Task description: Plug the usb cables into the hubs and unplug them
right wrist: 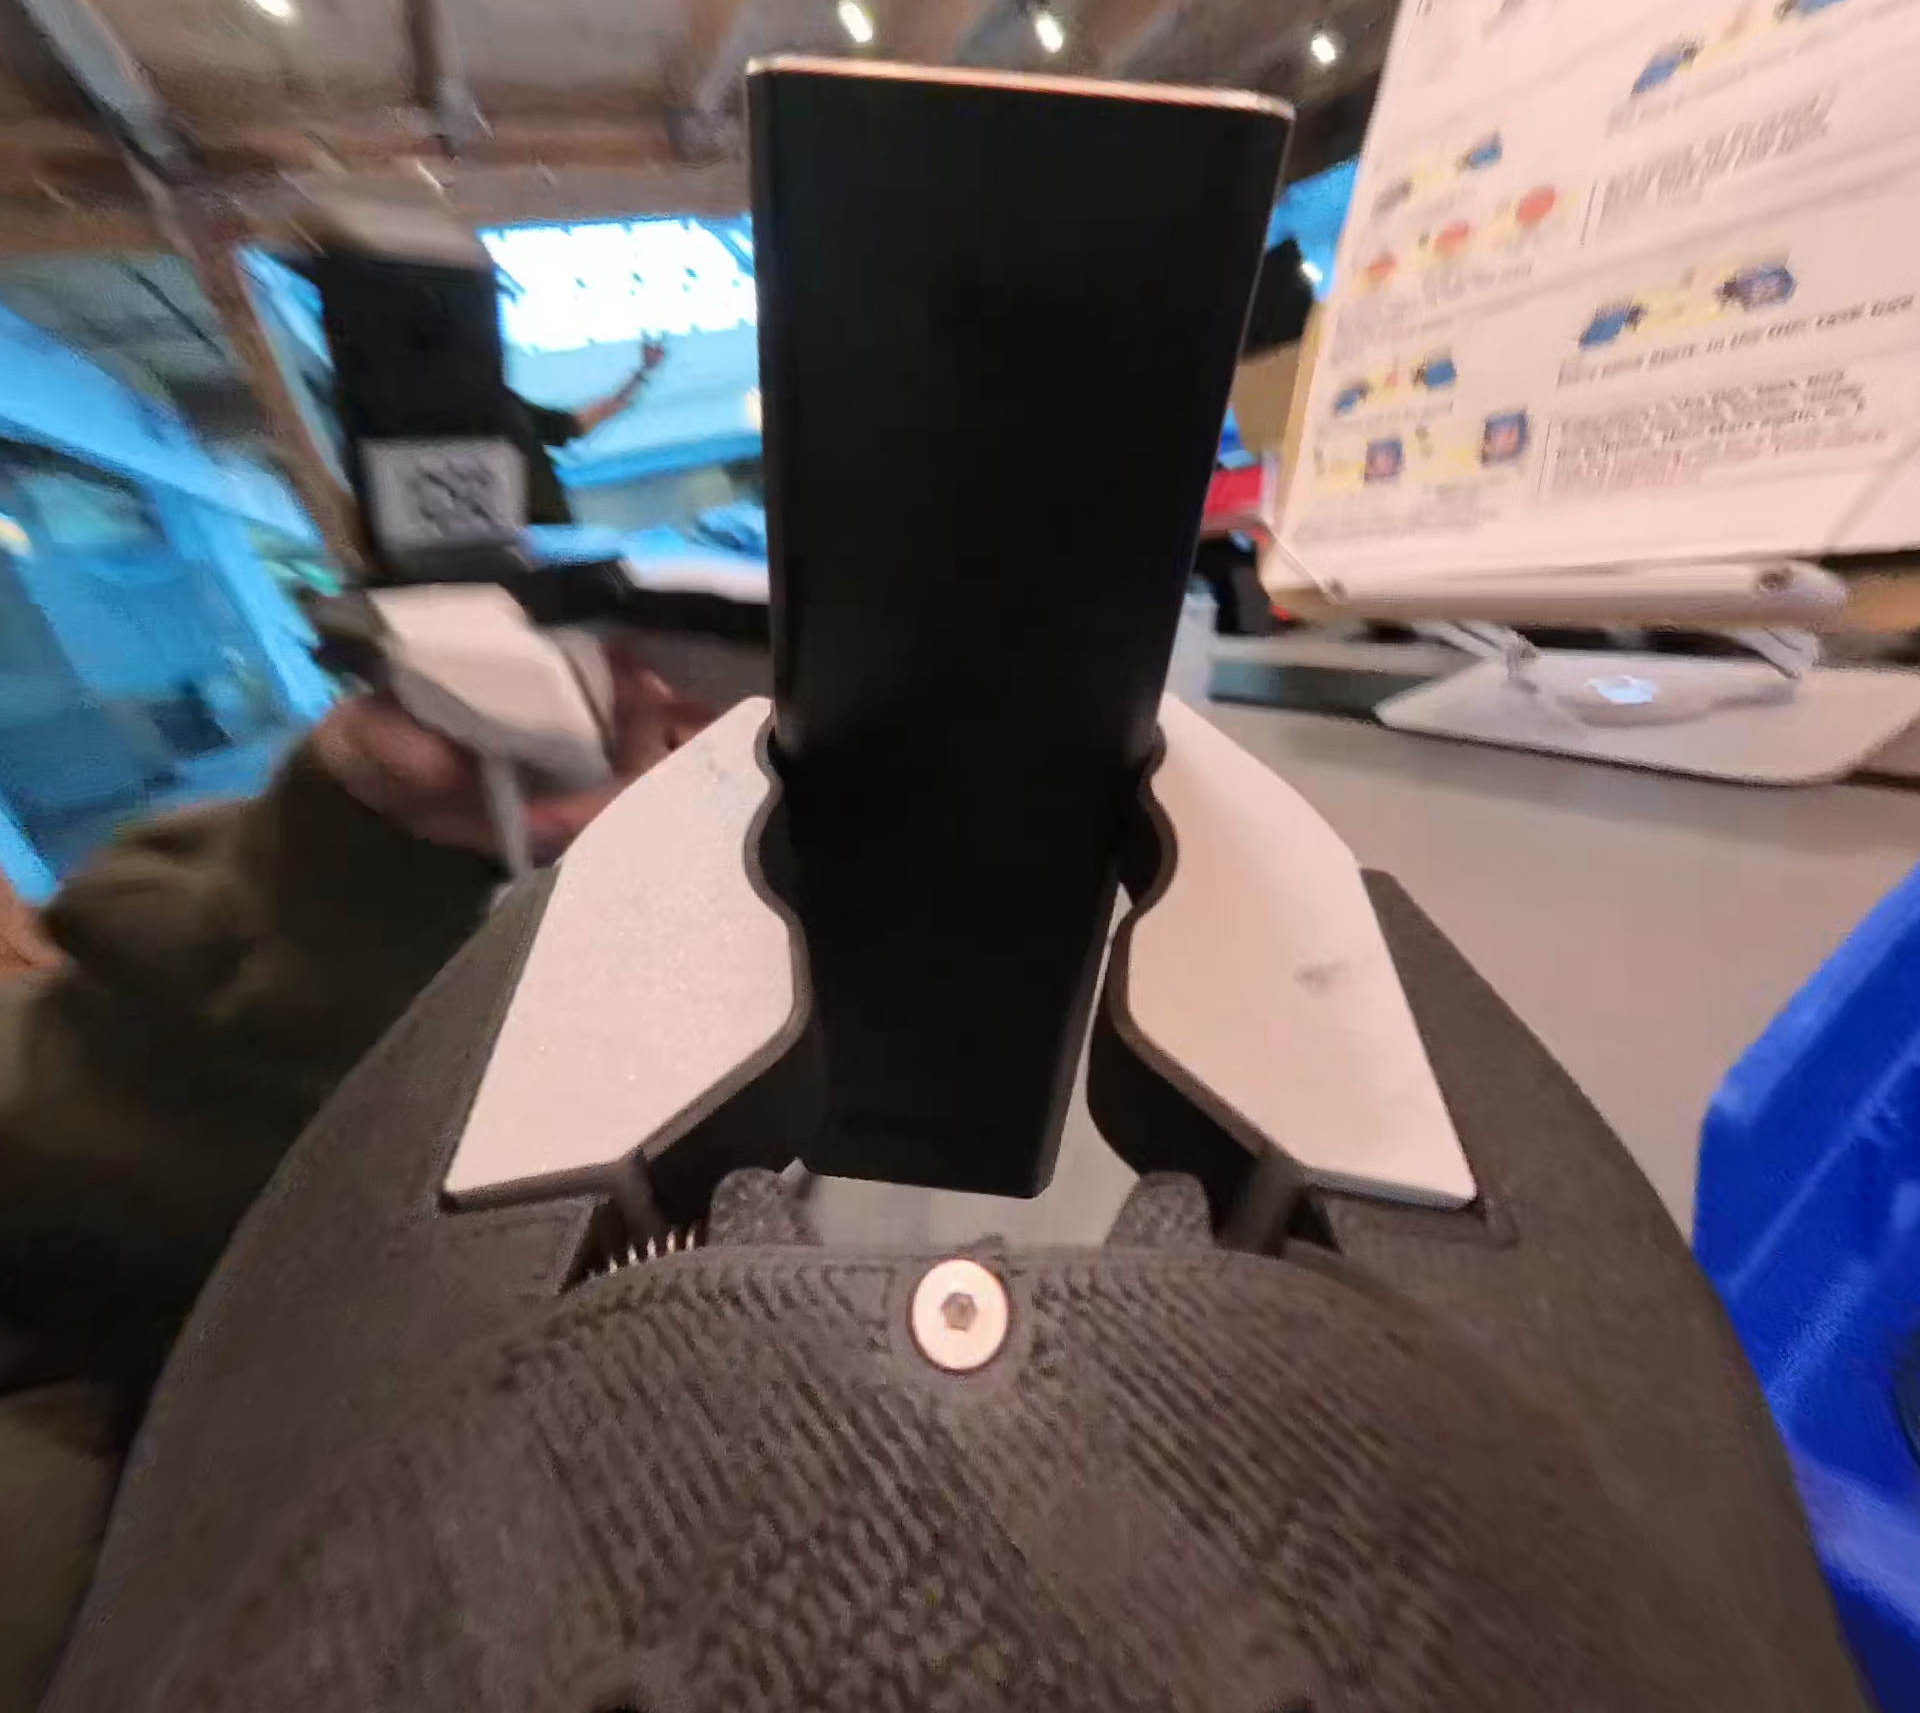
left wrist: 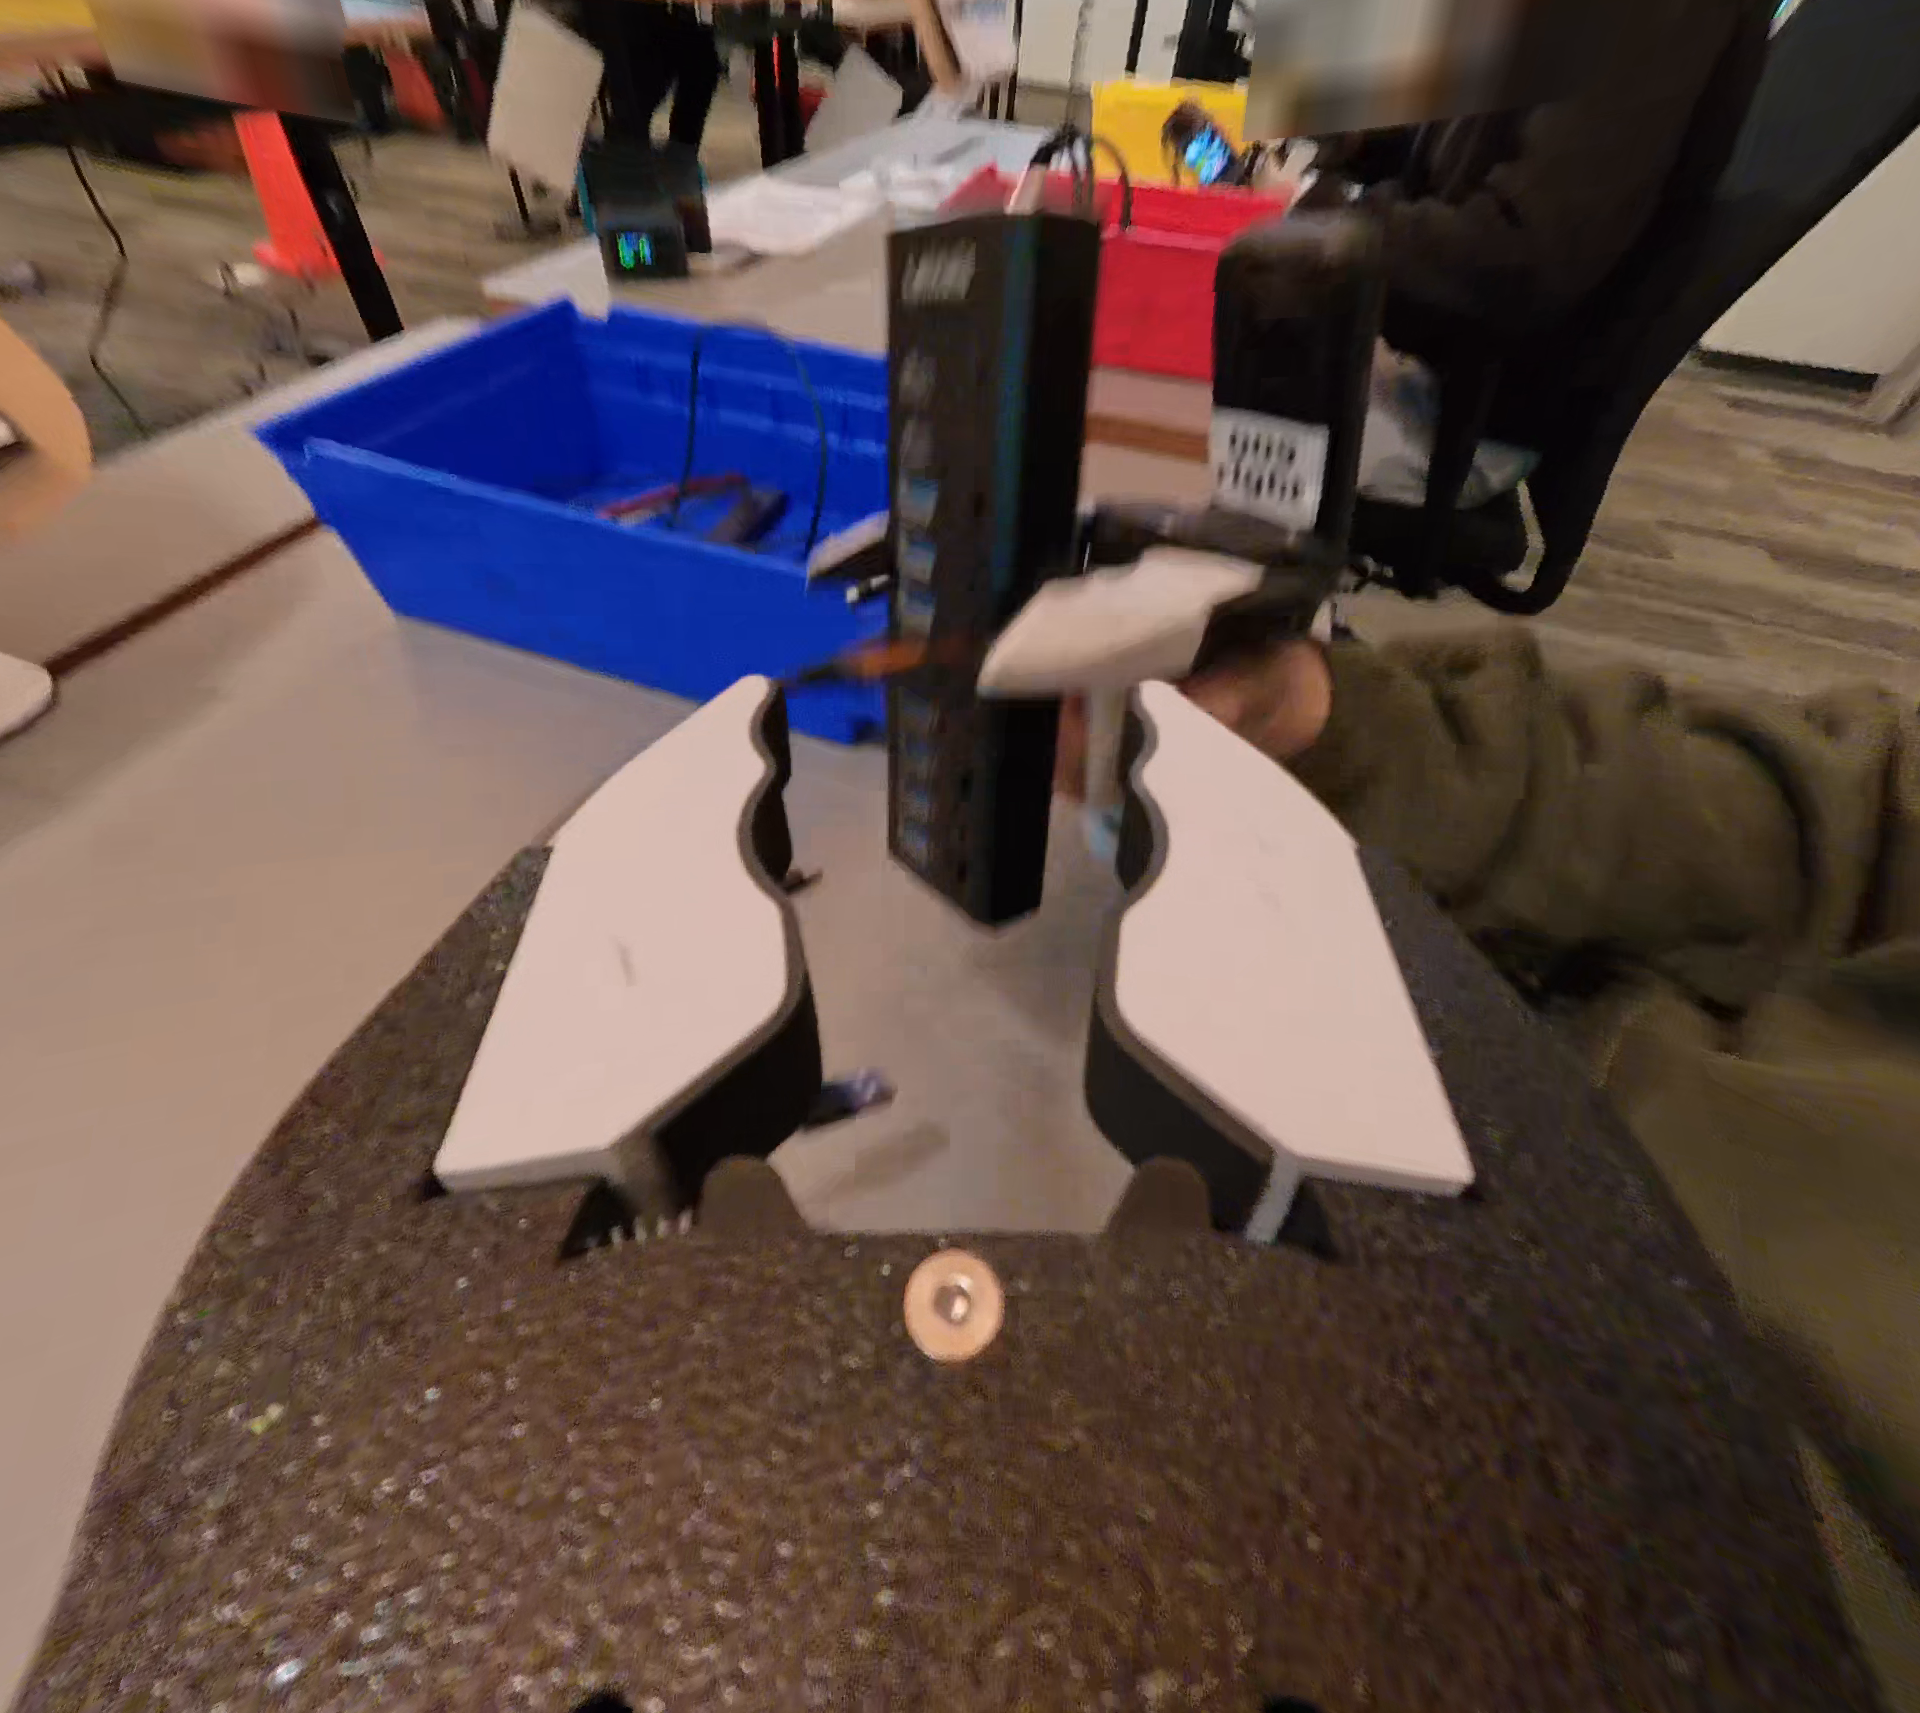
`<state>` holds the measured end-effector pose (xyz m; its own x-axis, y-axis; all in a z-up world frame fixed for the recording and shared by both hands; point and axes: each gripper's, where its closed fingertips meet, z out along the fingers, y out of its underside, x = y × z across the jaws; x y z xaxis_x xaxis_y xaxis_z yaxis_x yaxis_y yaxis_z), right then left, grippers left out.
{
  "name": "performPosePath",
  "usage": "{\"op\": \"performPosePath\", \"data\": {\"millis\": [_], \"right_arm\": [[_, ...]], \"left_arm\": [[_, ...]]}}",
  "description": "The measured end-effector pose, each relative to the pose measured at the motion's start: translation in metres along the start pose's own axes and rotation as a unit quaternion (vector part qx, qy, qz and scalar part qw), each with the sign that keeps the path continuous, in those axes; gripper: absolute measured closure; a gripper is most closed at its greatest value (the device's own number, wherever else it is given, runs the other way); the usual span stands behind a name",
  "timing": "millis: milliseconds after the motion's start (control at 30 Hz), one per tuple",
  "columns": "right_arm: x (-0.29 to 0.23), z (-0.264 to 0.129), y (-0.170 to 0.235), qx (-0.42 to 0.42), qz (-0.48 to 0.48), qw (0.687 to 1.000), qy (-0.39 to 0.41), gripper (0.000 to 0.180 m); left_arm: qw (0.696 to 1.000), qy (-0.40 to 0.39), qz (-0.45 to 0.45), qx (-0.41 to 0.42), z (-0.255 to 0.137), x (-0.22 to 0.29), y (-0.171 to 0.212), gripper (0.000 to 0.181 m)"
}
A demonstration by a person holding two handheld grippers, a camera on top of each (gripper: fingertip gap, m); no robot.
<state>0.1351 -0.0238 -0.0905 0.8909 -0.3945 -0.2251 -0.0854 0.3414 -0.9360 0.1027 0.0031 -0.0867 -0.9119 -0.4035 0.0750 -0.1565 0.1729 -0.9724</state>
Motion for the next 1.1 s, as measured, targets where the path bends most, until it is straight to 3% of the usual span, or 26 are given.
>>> {"op": "performPosePath", "data": {"millis": [100, 167, 233, 333, 400, 667, 933, 1100], "right_arm": [[-0.002, -0.007, -0.040, 0.085, 0.041, 0.994, -0.053, 0.118], [-0.016, -0.008, -0.054, 0.105, 0.079, 0.982, -0.133, 0.118], [-0.026, -0.003, -0.056, 0.110, 0.083, 0.975, -0.172, 0.118], [-0.037, 0.007, -0.044, 0.091, 0.075, 0.972, -0.205, 0.118], [-0.039, 0.009, -0.038, 0.087, 0.087, 0.968, -0.218, 0.117], [-0.010, 0.006, -0.014, 0.007, 0.051, 0.988, -0.147, 0.109], [0.004, 0.006, -0.017, 0.048, 0.134, 0.980, -0.141, 0.111], [0.011, 0.010, -0.012, 0.028, 0.112, 0.989, -0.094, 0.110]], "left_arm": [[0.997, 0.023, -0.038, -0.060, 0.010, 0.001, 0.025, 0.119], [0.994, 0.066, -0.058, -0.066, 0.020, 0.012, 0.033, 0.118], [0.993, 0.081, -0.076, -0.030, 0.032, 0.014, 0.030, 0.105], [0.981, 0.149, -0.113, 0.041, 0.038, 0.031, 0.016, 0.107], [0.980, 0.157, -0.112, 0.040, 0.041, 0.031, 0.020, 0.114], [0.994, 0.102, -0.034, -0.026, 0.043, 0.006, 0.055, 0.122], [0.982, 0.139, -0.119, 0.051, 0.051, 0.005, 0.053, 0.122], [0.986, 0.106, -0.111, 0.065, 0.057, 0.001, 0.053, 0.122]]}}
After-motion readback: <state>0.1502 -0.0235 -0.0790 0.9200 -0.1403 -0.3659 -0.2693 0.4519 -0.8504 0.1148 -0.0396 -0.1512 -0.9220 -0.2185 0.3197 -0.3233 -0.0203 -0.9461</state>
